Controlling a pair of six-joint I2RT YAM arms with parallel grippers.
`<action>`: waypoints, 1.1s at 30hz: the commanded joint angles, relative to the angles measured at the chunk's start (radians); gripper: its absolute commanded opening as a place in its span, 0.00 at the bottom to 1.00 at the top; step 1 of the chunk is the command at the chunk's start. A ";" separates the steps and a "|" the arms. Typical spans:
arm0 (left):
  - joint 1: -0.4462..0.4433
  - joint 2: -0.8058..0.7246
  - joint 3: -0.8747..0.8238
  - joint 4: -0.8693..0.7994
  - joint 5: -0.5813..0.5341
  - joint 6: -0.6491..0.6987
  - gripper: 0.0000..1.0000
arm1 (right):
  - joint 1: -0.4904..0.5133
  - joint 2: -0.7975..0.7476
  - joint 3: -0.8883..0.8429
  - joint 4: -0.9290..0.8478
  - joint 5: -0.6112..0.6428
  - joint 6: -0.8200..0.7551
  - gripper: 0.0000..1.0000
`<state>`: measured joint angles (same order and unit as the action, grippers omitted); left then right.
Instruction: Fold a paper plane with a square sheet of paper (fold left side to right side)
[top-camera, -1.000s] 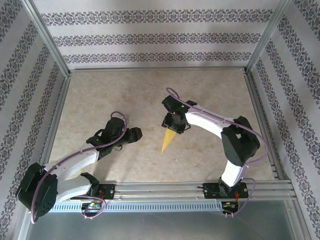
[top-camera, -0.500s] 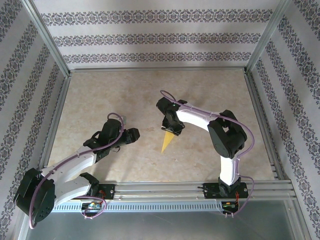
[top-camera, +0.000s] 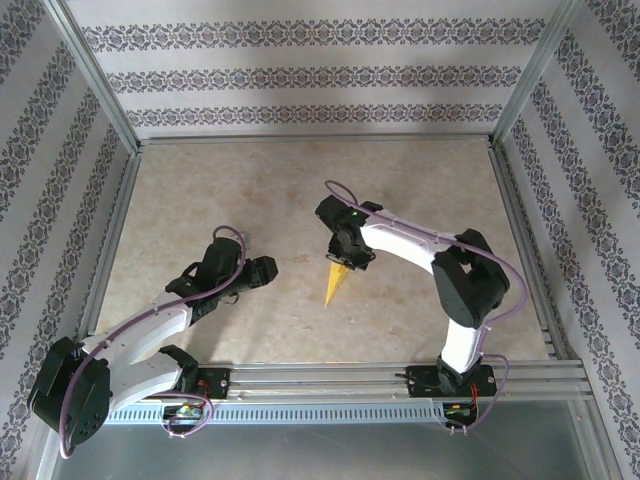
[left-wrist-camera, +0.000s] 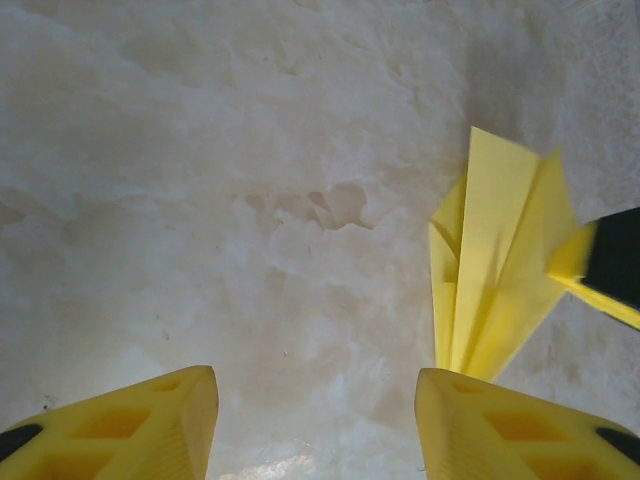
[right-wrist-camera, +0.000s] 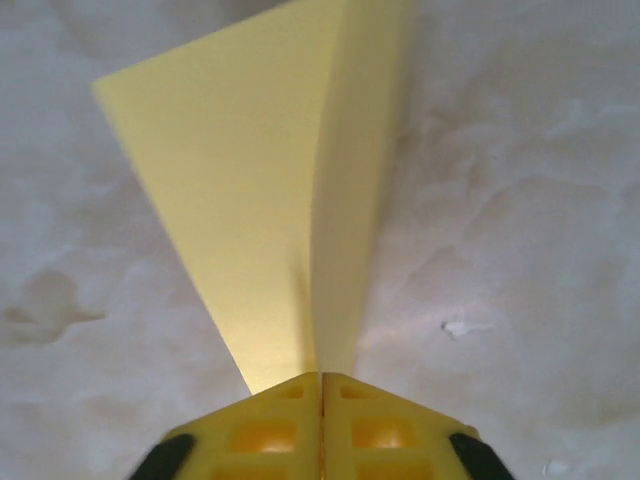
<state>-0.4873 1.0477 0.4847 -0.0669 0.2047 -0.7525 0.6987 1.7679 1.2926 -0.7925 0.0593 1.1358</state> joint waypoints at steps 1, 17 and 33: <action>0.027 -0.009 0.045 -0.024 -0.005 0.012 0.55 | 0.011 -0.085 -0.032 -0.030 0.042 0.004 0.00; 0.150 0.030 0.060 0.333 0.337 -0.150 0.57 | -0.092 -0.469 -0.394 0.706 -0.377 -0.309 0.00; 0.116 0.105 0.107 0.577 0.527 -0.173 0.52 | -0.205 -0.453 -0.438 0.883 -0.742 -0.341 0.00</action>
<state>-0.3565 1.1481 0.5545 0.4435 0.6968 -0.9291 0.5034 1.3098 0.8585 0.0505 -0.6197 0.8139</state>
